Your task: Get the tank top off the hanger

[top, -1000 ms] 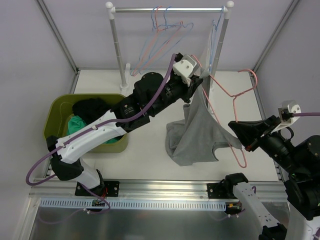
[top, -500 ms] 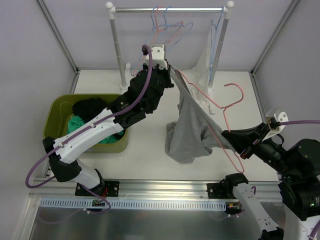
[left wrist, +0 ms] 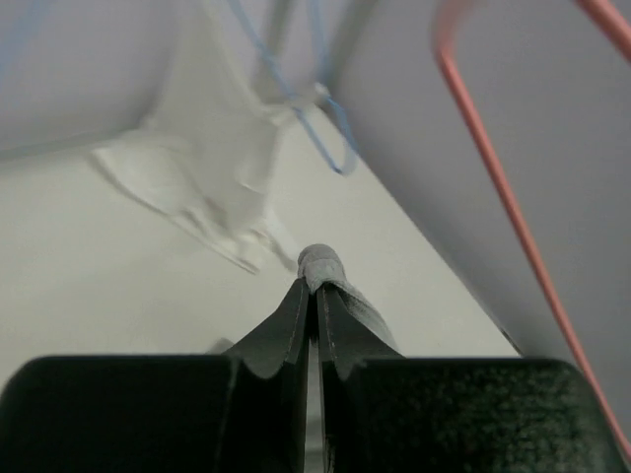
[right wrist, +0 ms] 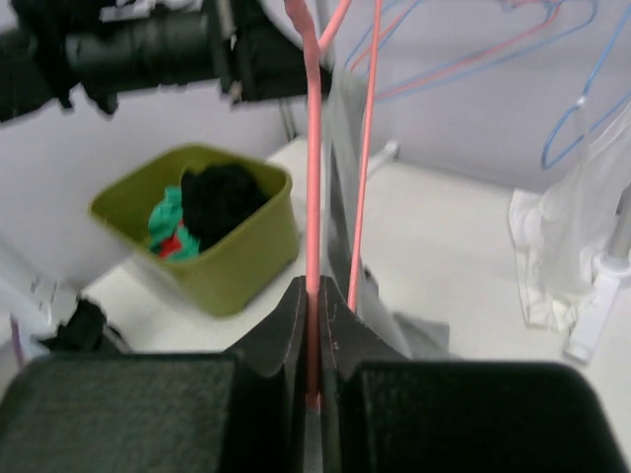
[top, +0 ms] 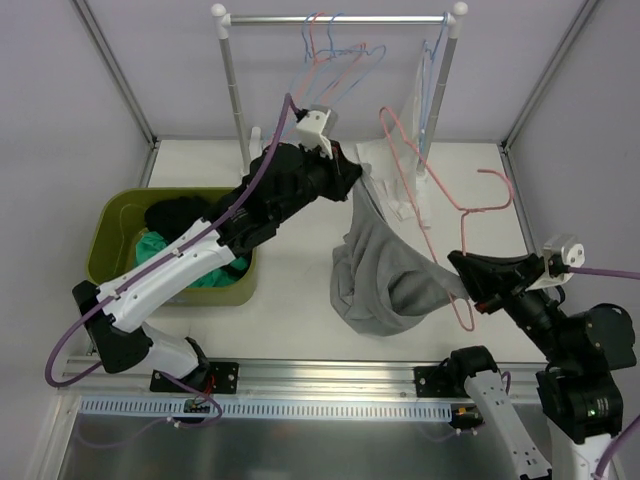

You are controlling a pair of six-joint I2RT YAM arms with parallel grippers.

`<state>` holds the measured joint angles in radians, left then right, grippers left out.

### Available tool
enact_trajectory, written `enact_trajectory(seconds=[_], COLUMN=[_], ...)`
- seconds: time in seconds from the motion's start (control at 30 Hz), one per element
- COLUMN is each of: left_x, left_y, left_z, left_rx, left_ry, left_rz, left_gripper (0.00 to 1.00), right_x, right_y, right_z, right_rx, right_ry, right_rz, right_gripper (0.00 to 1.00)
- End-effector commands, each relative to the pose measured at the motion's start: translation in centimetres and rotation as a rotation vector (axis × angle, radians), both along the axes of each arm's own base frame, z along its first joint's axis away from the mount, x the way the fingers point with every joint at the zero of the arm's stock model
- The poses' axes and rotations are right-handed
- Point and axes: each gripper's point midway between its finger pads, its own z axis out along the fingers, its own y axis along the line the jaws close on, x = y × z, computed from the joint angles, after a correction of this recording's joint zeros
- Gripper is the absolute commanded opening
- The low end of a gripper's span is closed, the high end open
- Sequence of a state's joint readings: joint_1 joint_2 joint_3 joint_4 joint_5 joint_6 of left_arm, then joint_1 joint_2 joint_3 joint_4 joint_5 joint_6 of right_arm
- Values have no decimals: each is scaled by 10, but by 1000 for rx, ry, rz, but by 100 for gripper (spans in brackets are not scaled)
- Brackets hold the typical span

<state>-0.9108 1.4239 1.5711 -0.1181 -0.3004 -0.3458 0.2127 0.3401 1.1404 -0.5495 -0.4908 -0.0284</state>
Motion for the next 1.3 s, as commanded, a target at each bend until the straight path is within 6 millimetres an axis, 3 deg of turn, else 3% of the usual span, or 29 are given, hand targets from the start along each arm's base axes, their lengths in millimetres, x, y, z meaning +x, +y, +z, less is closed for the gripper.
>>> enact_trajectory(seconds=[0.0,0.03,0.07,0.1,0.2,0.23,0.27,0.4,0.43,0.53,0.6,0.63,0.67,0.77,0.8,0.83,0.87,0.97,1.0,1.03,1.07,1.13,1.17,1.2,1.23,1.27], left_x=[-93,-110,-146,-163,-206,-209,-206,-151,-147,-134,-129,-125,-122,-111,-109,-106,-103,-103,-105,-106,-112,-117,-121,-124,-126,-129], left_y=[-59,-67,-77,-83,-93,-93,-93,-76,-66,-46,-37,-27,-23,1,8,13,26,49,57,61,73,82,91,95,98,102], left_z=[15,4,-3,-5,-42,-66,-80,-156,-184,-227,-242,-249,-251,-250,-244,-236,-236,-216,-208,-203,-201,-196,-197,-191,-188,-182], left_rx=[-105,-93,-86,-89,-42,-6,12,119,158,236,271,293,306,356,360,365,403,449,457,466,500,517,545,534,529,508], left_ry=[1,23,45,43,112,147,171,299,363,444,468,483,484,480,467,452,447,412,393,387,394,400,414,410,410,402], left_rz=[-578,-668,-837,-922,-1086,-1079,-1039,-637,-576,-423,-360,-306,-279,-161,-135,-113,-70,-26,-31,-31,-33,-36,-35,-34,-38,-43], left_gripper=[0,0,0,0,0,0,0,0,0,0,0,0,0,44,80,99,99,99,99,99,99,99,99,99,99,99], right_x=[17,25,29,26,44,49,55,87,98,124,128,128,134,146,151,154,171,190,205,210,231,251,259,284,295,303], right_y=[-15,-15,-16,-22,-27,-28,-28,-30,-29,-25,-14,-11,-7,1,3,4,5,5,16,17,25,34,28,37,39,38], right_z=[66,66,73,96,115,118,121,121,114,80,53,51,42,26,23,29,20,34,26,43,31,31,49,32,32,49], right_rx=[199,242,265,320,368,370,364,275,254,166,112,126,126,130,125,125,109,77,43,37,4,-33,-58,-102,-116,-107], right_ry=[-251,-255,-287,-389,-479,-493,-503,-412,-381,-156,6,51,97,201,221,219,260,238,264,228,267,280,244,286,285,250], right_rz=[-110,-109,-114,-131,-169,-179,-190,-265,-280,-301,-255,-241,-230,-209,-209,-211,-238,-297,-295,-303,-322,-336,-386,-398,-412,-436], right_gripper=[0,0,0,0,0,0,0,1,0,0,0,0,0,0,0,0,0,0,0,0,0,0,0,0,0,0])
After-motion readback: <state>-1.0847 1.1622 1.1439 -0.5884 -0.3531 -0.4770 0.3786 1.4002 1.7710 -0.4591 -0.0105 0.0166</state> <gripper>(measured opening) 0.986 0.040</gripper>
